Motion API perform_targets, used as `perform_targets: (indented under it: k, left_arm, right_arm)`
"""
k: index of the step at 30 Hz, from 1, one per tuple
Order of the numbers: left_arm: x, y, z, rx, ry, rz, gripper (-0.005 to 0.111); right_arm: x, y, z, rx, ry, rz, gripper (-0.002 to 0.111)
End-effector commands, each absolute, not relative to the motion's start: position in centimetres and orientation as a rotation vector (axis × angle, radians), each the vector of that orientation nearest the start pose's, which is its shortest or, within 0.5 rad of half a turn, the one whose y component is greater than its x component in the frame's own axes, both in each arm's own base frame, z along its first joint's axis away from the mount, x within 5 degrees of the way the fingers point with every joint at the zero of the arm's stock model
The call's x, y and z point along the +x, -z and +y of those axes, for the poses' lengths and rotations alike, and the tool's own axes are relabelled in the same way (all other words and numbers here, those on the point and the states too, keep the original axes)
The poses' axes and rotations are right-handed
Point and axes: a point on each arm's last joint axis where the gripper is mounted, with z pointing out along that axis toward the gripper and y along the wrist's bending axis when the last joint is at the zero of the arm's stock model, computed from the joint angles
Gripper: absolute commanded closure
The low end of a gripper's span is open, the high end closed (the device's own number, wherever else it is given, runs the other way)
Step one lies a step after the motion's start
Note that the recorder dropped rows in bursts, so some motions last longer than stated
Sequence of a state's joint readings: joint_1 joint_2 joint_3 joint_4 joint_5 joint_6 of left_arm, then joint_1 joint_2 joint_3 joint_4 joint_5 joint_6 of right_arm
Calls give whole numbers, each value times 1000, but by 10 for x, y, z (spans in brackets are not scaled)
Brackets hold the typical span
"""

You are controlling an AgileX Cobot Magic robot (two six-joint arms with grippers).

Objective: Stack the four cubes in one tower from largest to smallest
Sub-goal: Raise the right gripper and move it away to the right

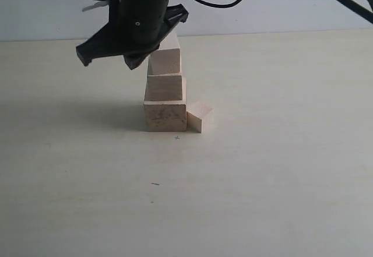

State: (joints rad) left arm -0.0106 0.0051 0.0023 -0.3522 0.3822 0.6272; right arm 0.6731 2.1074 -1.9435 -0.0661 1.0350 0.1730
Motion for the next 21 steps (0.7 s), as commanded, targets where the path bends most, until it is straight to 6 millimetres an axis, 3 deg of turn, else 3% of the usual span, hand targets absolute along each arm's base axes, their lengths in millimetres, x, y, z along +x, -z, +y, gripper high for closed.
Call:
perform_targets:
  k: [1,4,8,10,14,17,21]
  left_arm:
    - [53,-182,-12,363,-87,1794,107]
    - [53,-182,-12,363,-87,1794,107]
    - [53,-182,-12,363,-87,1794,107]
    - [53,-182,-12,363,-87,1794,107]
    - [53,-182,-12,363,-87,1794,107]
    - [53,-182,-12,363,-87,1794,107]
    - [53,-182,-12,363,-87,1794,107]
  right_arm:
    - [378,-304,274,-410,-229,2476,108]
    - [387,-319,247,-238,-124,2443,108]
    - [396,-314,204,-115,50,2576,108]
    - [396,-308,192,-159,23,2684,108]
    - [393,-299,189,-299,-195,2792,108]
    - [398,-296,181,-230,-196,2796,108]
    - [398,-290,189,-303,-293,2816,108]
